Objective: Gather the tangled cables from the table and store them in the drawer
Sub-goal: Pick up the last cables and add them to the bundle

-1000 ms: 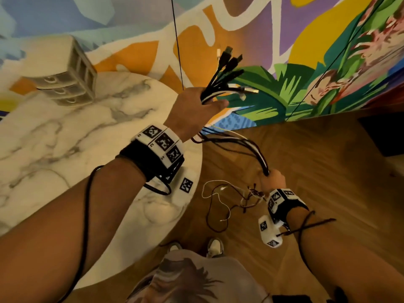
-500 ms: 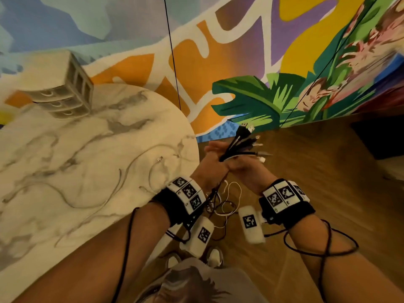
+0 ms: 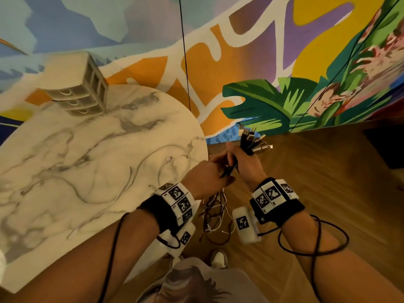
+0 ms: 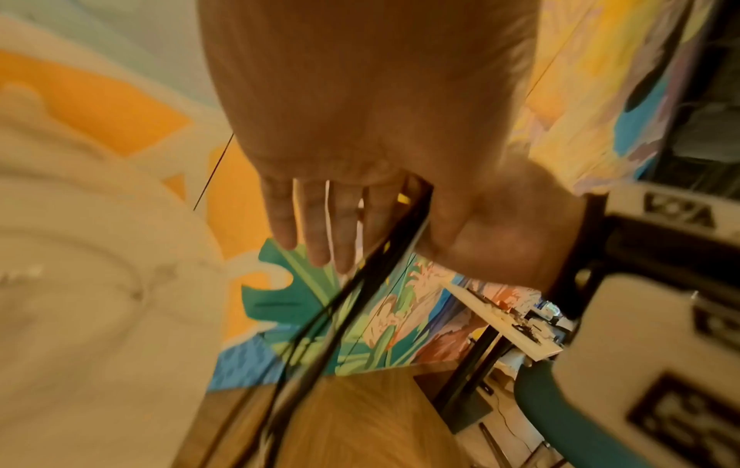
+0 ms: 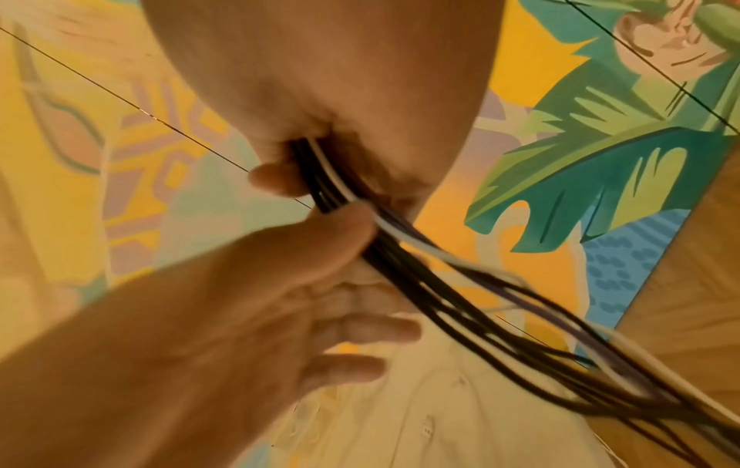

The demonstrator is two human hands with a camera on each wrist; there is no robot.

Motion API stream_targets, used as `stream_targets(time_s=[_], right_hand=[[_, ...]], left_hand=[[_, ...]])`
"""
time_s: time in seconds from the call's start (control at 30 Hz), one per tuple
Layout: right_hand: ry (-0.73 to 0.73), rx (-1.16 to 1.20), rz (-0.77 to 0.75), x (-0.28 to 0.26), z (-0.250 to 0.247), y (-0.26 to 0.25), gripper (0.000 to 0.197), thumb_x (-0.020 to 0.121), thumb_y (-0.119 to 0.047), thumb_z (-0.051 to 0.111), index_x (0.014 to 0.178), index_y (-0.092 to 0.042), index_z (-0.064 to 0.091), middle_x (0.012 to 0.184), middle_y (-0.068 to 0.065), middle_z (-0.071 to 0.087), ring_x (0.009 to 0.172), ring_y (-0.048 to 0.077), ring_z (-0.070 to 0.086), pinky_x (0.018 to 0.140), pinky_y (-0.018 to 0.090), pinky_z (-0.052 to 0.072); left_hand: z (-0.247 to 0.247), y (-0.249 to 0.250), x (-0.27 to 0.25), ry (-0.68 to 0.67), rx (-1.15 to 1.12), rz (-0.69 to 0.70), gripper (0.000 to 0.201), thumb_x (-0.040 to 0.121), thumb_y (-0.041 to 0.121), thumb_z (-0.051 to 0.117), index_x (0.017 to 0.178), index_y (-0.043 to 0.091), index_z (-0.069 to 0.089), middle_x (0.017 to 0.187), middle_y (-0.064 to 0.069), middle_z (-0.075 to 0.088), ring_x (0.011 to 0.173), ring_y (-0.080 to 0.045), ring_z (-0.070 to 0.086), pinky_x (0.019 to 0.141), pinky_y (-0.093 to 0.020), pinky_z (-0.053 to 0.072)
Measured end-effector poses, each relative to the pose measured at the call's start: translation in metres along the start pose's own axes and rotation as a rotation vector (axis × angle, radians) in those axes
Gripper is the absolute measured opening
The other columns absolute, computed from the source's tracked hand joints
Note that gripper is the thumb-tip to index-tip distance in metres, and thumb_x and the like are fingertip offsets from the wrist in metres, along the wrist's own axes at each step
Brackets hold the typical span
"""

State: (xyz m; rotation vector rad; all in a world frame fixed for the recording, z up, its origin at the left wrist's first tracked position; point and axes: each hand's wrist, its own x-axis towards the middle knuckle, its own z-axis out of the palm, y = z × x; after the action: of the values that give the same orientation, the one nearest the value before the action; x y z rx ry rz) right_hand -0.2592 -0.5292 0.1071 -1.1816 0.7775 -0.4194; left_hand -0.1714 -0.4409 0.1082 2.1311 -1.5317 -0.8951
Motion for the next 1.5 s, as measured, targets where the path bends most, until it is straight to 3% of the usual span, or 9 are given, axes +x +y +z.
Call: stream_targets(time_s=[0.1,0.2,0.37,0.53,0.7,0.87,1.0,1.3,1.5], right_hand=[[0.090,-0.093,-0.020,0.004,-0.004,0.006,0.050,0.097,-0.033,0.048,0.050,-0.014,0.044,0.060,0.011,0.062,0.055,0.022,0.059,0.059,0.034,0.052],[-0.071,-0.162,-0.087,0.001,0.002,0.011,0.053,0.098,-0.018,0.045,0.045,-0.022,0.041,0.041,-0.003,0.039,0.036,0.012,0.033,0.045,0.025,0.032],[-0.066,-0.292,-0.029,-0.007,0.013,0.021,0.039,0.097,0.000,0.042,0.063,-0.019,0.044,0.054,-0.005,0.045,0.043,0.003,0.046,0.045,0.017,0.038],[-0.141,-0.058,-0.092,-0.011,0.007,0.048,0.024,0.089,-0.025,0.062,0.080,-0.010,0.046,0.056,0.000,0.051,0.042,0.003,0.047,0.040,0.017,0.035],[-0.006,-0.226,-0.026,-0.007,0.003,0.064,0.030,0.097,-0.012,0.048,0.068,-0.020,0.049,0.045,-0.011,0.048,0.040,0.001,0.040,0.043,0.018,0.033],[0.104,-0.312,0.163,-0.008,-0.006,0.086,0.041,0.097,-0.029,0.051,0.059,-0.020,0.038,0.050,-0.004,0.035,0.041,0.009,0.030,0.047,0.028,0.026],[0.035,-0.311,0.186,-0.012,-0.002,0.088,0.042,0.098,-0.028,0.048,0.059,-0.018,0.036,0.047,-0.003,0.034,0.037,0.010,0.028,0.044,0.028,0.025],[0.036,-0.337,0.193,-0.018,-0.008,0.089,0.043,0.098,-0.030,0.048,0.058,-0.016,0.038,0.047,-0.002,0.036,0.038,0.012,0.030,0.044,0.028,0.029],[0.043,-0.353,0.190,-0.024,-0.012,0.085,0.042,0.098,-0.028,0.048,0.060,-0.016,0.037,0.047,-0.003,0.035,0.038,0.010,0.029,0.044,0.027,0.028]], left_hand=[[-0.023,0.000,-0.004,0.266,0.067,-0.031,0.048,0.084,0.048,0.045,0.055,0.011,0.052,0.054,-0.001,0.054,0.054,-0.021,0.052,0.051,-0.030,0.037],[-0.042,0.011,0.006,0.610,-0.183,0.077,0.015,0.089,0.026,0.055,0.080,0.017,0.062,0.078,0.003,0.062,0.073,-0.012,0.057,0.065,-0.022,0.043],[-0.024,0.030,0.011,0.349,-0.208,0.097,0.040,0.097,0.035,0.047,0.128,0.011,0.051,0.129,-0.006,0.056,0.113,-0.017,0.054,0.097,-0.031,0.042],[-0.003,0.016,0.003,0.294,-0.094,0.149,0.045,0.098,0.036,0.043,0.136,0.013,0.044,0.135,-0.006,0.053,0.122,-0.019,0.049,0.101,-0.032,0.038],[0.003,-0.023,0.003,0.265,-0.352,0.028,0.037,0.099,0.033,0.041,0.129,0.013,0.050,0.126,-0.007,0.056,0.114,-0.018,0.053,0.097,-0.031,0.040],[0.019,-0.139,-0.008,-0.051,0.327,-0.354,0.035,0.094,0.030,0.046,0.125,0.015,0.049,0.127,-0.012,0.045,0.114,-0.032,0.047,0.093,-0.040,0.040],[0.036,-0.180,-0.035,-0.219,0.567,-0.341,0.038,0.093,0.027,0.044,0.130,0.020,0.044,0.131,-0.012,0.039,0.115,-0.032,0.042,0.089,-0.040,0.041],[0.045,-0.181,-0.029,-0.240,0.664,-0.154,0.037,0.091,0.042,0.042,0.114,0.014,0.053,0.121,-0.006,0.054,0.114,-0.026,0.047,0.089,-0.038,0.039],[0.030,-0.194,-0.022,0.219,0.316,-0.561,0.040,0.090,0.040,0.045,0.117,0.011,0.051,0.121,-0.014,0.054,0.110,-0.034,0.053,0.086,-0.040,0.045]])
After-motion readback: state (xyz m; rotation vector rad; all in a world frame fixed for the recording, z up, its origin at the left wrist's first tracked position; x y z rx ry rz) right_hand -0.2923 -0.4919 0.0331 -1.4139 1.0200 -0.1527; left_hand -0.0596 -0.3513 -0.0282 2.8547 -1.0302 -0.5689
